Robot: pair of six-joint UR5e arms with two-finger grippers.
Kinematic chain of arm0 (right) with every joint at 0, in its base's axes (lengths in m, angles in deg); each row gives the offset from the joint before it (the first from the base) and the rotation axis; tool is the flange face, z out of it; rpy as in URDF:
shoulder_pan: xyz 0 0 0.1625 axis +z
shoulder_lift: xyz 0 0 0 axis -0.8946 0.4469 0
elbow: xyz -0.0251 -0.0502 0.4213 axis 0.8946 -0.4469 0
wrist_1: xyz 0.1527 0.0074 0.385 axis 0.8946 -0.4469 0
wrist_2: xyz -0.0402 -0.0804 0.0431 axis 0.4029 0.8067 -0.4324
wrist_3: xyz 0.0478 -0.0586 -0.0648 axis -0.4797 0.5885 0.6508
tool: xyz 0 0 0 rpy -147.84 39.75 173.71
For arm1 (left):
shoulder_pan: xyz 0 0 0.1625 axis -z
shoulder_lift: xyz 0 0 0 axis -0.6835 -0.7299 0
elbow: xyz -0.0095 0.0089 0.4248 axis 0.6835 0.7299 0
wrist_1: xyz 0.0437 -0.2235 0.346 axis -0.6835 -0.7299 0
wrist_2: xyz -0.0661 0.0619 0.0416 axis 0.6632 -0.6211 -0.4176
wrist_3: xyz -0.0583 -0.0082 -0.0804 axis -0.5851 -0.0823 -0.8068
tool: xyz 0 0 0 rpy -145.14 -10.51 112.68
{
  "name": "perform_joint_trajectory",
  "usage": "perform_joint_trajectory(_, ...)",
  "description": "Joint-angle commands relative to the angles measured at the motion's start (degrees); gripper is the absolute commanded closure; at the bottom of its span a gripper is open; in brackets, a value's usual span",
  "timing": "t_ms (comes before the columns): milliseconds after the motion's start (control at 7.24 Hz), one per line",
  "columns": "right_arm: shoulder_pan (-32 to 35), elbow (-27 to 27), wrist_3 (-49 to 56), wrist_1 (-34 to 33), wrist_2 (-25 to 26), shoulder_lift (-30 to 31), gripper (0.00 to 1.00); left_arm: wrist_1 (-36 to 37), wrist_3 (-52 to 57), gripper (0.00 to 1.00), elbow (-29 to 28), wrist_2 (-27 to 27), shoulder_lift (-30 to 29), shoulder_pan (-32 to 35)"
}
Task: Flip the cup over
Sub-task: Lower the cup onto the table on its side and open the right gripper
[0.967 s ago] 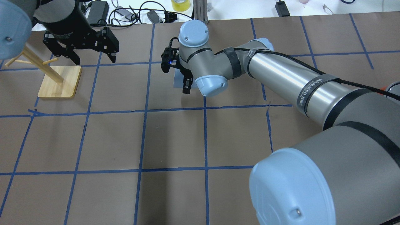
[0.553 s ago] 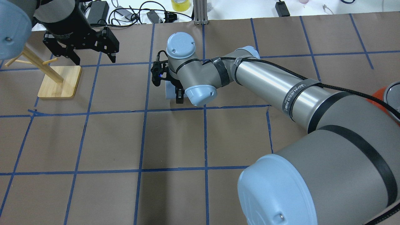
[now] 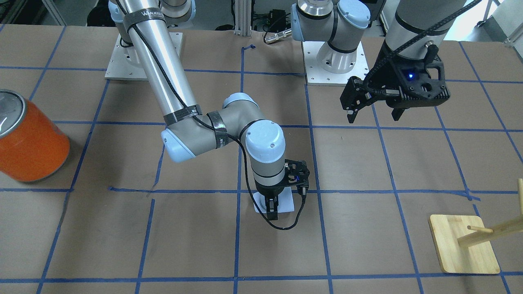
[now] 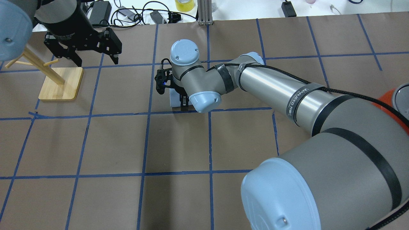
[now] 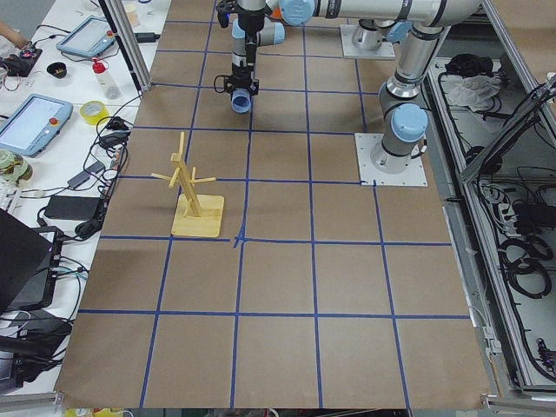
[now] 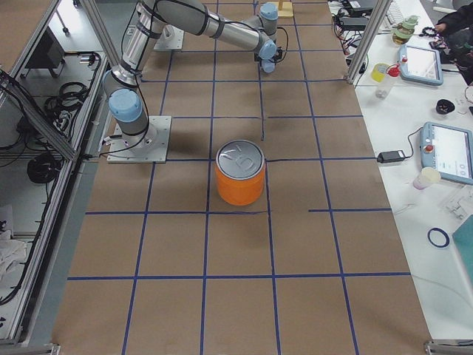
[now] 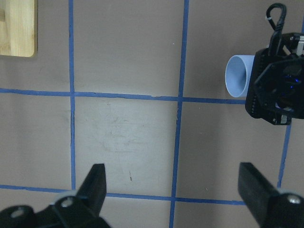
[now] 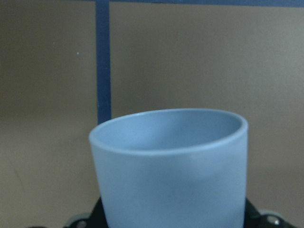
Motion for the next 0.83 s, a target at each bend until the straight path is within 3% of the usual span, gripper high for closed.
perform_joint_trajectory(0,0.0,0.2,-0.1,-0.2,-0.1,0.1,0.02,0.0,0.1,0.00,-0.1,0.1,0.0,-0.2)
perform_joint_trajectory(553,-0.1,0.7,-1.3,1.1,0.0,4.7,0.00,0.0,0.1,0.00,0.0,0.2,0.0,-0.1)
perform_joint_trajectory(691,-0.3,0.8,-3.7,6.5,0.4,8.6,0.00,0.0,0.1,0.00,0.0,1.3,0.0,-0.3)
